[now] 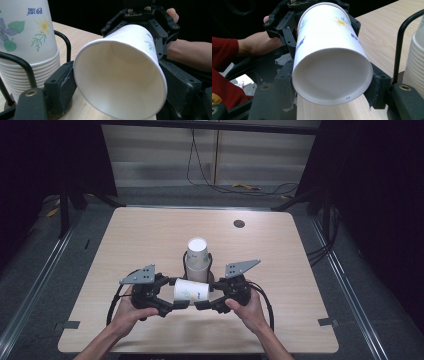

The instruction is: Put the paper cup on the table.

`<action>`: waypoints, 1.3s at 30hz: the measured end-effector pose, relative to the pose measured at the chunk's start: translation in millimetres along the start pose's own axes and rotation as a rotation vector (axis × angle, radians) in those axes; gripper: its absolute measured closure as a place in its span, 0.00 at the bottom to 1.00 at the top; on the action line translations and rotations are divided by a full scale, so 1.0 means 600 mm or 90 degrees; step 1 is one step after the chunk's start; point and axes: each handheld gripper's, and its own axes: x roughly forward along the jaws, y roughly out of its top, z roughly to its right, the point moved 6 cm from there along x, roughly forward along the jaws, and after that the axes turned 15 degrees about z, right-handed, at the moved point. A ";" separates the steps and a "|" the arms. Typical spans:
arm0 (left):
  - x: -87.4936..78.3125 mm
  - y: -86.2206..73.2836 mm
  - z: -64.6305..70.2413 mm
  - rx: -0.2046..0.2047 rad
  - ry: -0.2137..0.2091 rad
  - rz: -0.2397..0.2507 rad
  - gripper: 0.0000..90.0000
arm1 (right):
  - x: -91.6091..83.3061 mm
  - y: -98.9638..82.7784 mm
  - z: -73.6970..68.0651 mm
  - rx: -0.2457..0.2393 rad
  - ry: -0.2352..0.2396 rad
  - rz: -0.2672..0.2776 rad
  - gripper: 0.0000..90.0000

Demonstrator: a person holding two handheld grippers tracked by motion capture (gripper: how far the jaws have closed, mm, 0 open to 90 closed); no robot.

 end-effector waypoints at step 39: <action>-0.008 0.006 -0.018 -0.037 0.017 0.011 0.27 | -0.002 -0.013 0.021 -0.010 -0.082 -0.029 0.17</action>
